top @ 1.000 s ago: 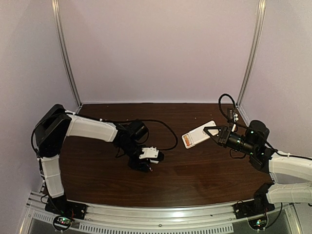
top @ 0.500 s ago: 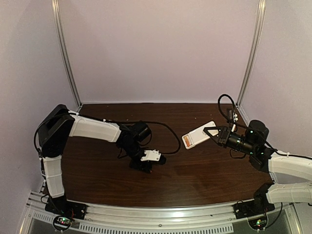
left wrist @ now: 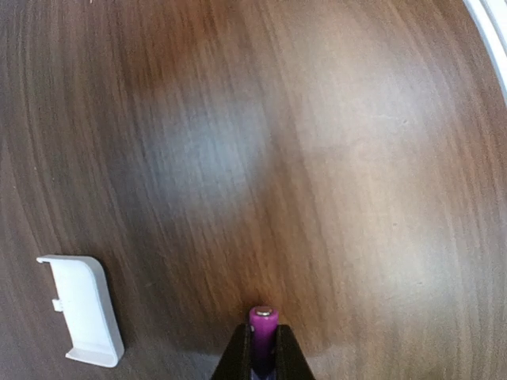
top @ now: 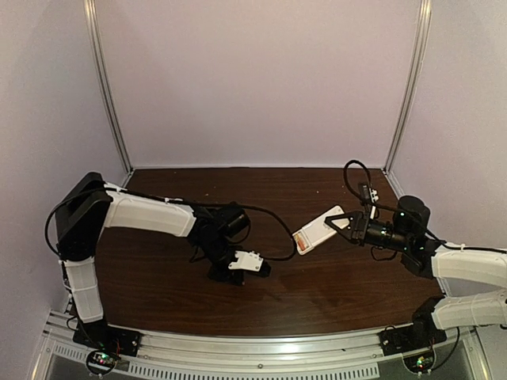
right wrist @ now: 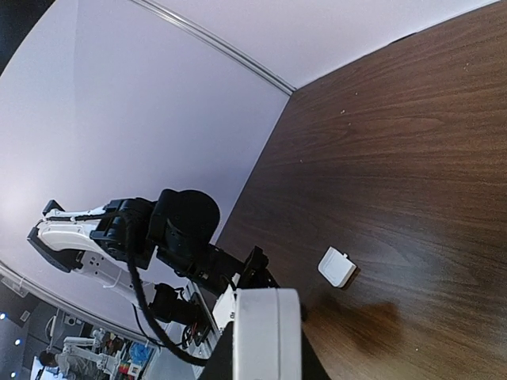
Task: Load the batteries into the remote control
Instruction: Pick up the battery from the center of the board, then place the battery in the battery compartment.
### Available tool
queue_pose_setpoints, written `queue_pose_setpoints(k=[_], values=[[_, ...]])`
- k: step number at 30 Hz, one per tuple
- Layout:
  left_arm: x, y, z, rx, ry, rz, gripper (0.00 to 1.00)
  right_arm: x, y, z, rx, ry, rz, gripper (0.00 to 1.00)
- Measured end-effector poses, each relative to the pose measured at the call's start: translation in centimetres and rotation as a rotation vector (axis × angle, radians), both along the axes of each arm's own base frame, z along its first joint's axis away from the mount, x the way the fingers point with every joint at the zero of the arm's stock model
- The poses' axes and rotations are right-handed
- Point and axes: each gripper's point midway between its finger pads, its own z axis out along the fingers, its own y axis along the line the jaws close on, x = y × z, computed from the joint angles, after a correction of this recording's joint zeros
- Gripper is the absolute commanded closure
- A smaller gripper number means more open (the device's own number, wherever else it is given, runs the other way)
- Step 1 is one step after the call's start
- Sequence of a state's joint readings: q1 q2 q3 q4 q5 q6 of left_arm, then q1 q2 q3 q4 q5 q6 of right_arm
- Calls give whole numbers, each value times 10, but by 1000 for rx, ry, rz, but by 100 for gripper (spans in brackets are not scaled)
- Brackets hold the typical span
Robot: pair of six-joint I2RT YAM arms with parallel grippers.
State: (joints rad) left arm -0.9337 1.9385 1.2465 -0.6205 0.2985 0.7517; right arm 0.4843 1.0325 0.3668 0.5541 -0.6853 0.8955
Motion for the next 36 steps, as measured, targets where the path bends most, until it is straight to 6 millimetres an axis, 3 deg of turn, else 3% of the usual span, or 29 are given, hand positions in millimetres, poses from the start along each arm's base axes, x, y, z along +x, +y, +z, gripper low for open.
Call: queue_pose_setpoints(k=[4, 10, 14, 24, 36], values=[[-11, -3, 27, -7, -80, -30, 100, -6, 6, -13, -16, 50, 55, 100], [-31, -25, 101, -111, -283, -110, 100, -14, 13, -37, -35, 151, 126, 100], [-43, -42, 127, -144, -392, -175, 100, -20, 20, -49, -32, 222, 167, 100], [-63, -64, 151, -164, -497, -269, 100, -38, 51, -60, 19, 312, 283, 100], [-64, -68, 128, -104, -498, -294, 99, -54, 84, -61, 114, 358, 384, 100]])
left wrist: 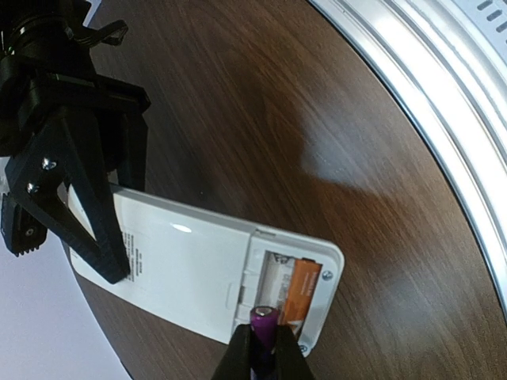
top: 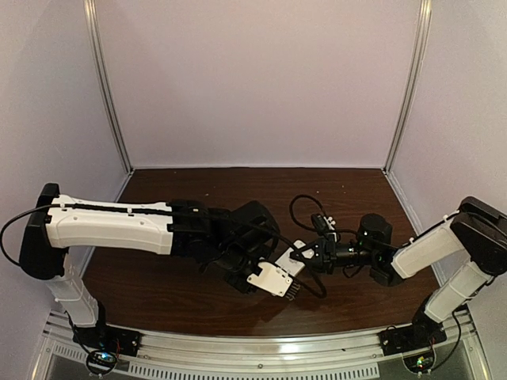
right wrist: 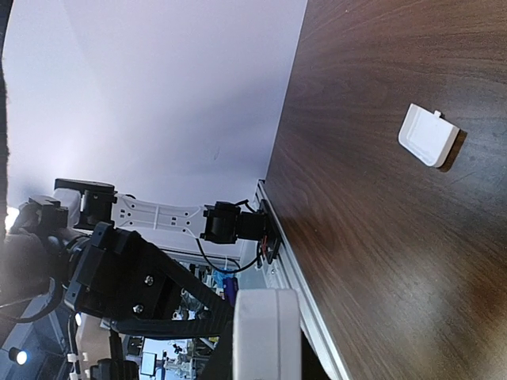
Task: Load the batteries into the remote control
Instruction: Place the battery in the battery compartment.
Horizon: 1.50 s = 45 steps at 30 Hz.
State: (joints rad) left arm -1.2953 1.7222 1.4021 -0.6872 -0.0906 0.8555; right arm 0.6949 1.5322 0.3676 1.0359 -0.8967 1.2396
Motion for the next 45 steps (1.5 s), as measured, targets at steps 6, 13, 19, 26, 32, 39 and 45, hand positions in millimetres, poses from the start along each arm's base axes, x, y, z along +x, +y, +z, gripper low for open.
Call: queue_pose_setpoints(k=[6, 13, 19, 26, 32, 39, 45], values=[[0, 0, 0, -1, -1, -1, 98, -4, 6, 5, 29, -5, 10, 100], [-1, -1, 0, 2, -7, -9, 95, -4, 7, 6, 30, -3, 7, 100], [-3, -1, 0, 4, -9, -17, 95, -4, 7, 6, 33, 8, 6, 100], [-5, -1, 0, 5, -2, -25, 92, -4, 7, 5, 36, 10, 7, 100], [-8, 0, 1, 9, 12, -33, 90, -6, 8, 6, 38, 6, 12, 100], [-10, 0, 1, 13, 22, -39, 90, -6, 8, 6, 37, 5, 12, 100], [-12, 1, 0, 21, 30, -43, 90, -7, 9, 4, 30, 7, 13, 100]])
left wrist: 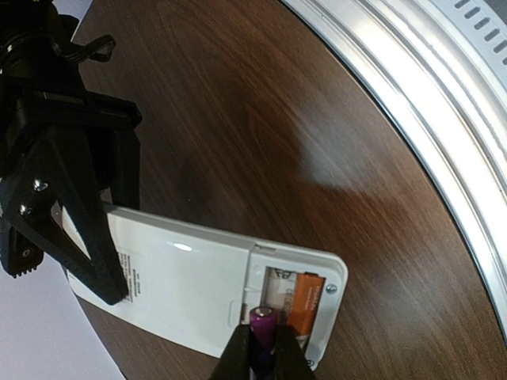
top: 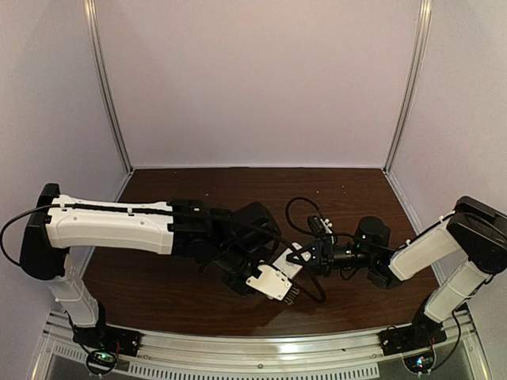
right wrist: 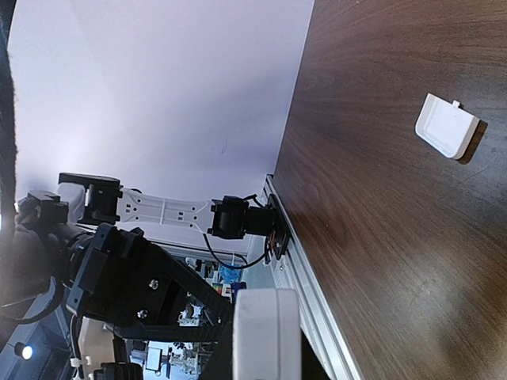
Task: Load the batteries into the remote control
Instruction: Place the battery in the battery compartment.
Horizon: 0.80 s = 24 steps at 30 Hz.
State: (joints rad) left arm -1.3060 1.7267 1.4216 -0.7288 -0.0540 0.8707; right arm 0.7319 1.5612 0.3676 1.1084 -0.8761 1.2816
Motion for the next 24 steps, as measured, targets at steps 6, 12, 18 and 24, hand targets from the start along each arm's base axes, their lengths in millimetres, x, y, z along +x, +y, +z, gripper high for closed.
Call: queue_pose_setpoints(k=[6, 12, 18, 24], values=[[-7, 0, -6, 18, 14, -16, 90, 5, 0, -4, -18, 1, -26, 100], [-7, 1, -11, 36, 12, -14, 90, 7, -1, -12, -50, 11, -41, 100], [-1, 3, -10, 43, -18, 4, 88, 7, -1, -14, -60, 8, -39, 100], [4, 4, -9, 46, -45, 20, 86, 7, -2, -11, -55, 2, -39, 100]])
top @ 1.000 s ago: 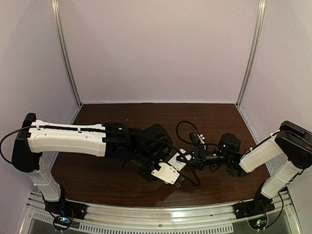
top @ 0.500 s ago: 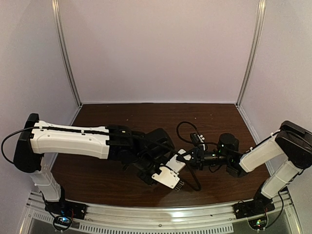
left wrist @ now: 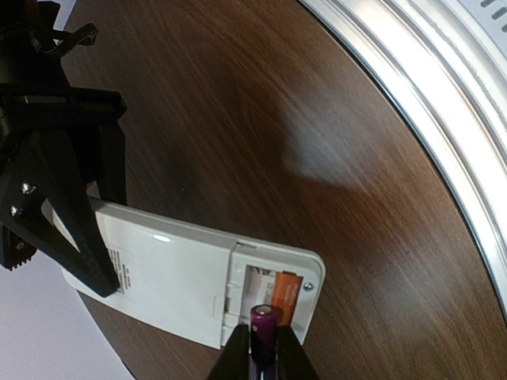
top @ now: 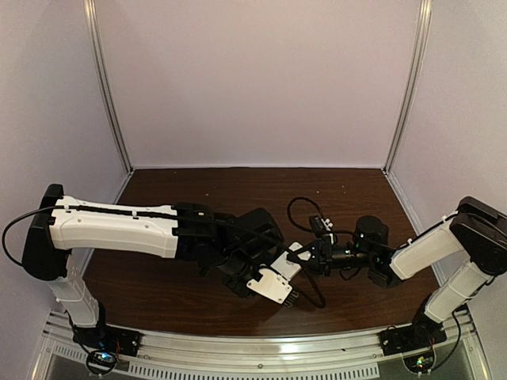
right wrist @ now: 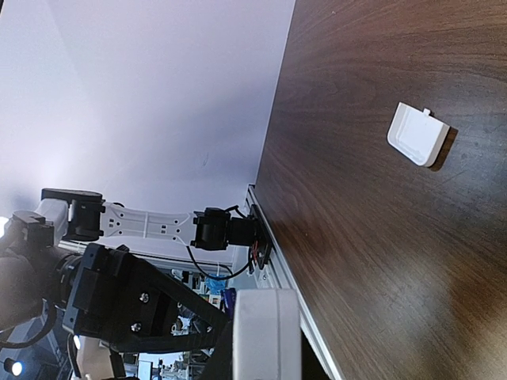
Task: Load the batteries into the remote control
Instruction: Place the battery in the battery compartment.
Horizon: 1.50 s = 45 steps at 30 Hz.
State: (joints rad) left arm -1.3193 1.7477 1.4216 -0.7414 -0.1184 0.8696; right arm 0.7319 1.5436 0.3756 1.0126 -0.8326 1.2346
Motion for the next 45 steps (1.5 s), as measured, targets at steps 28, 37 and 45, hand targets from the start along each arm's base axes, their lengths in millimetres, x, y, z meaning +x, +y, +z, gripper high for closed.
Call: queue_pose_setpoints(k=[28, 37, 45], values=[[0, -3, -2, -4, -3, -5, 93, 1, 5, 3, 45, 30, -4, 100], [2, -6, 0, -18, -15, -4, 81, -3, 8, 3, 48, 34, 6, 100], [4, -9, 2, -30, -29, -2, 78, -3, 8, 5, 54, 31, 8, 100]])
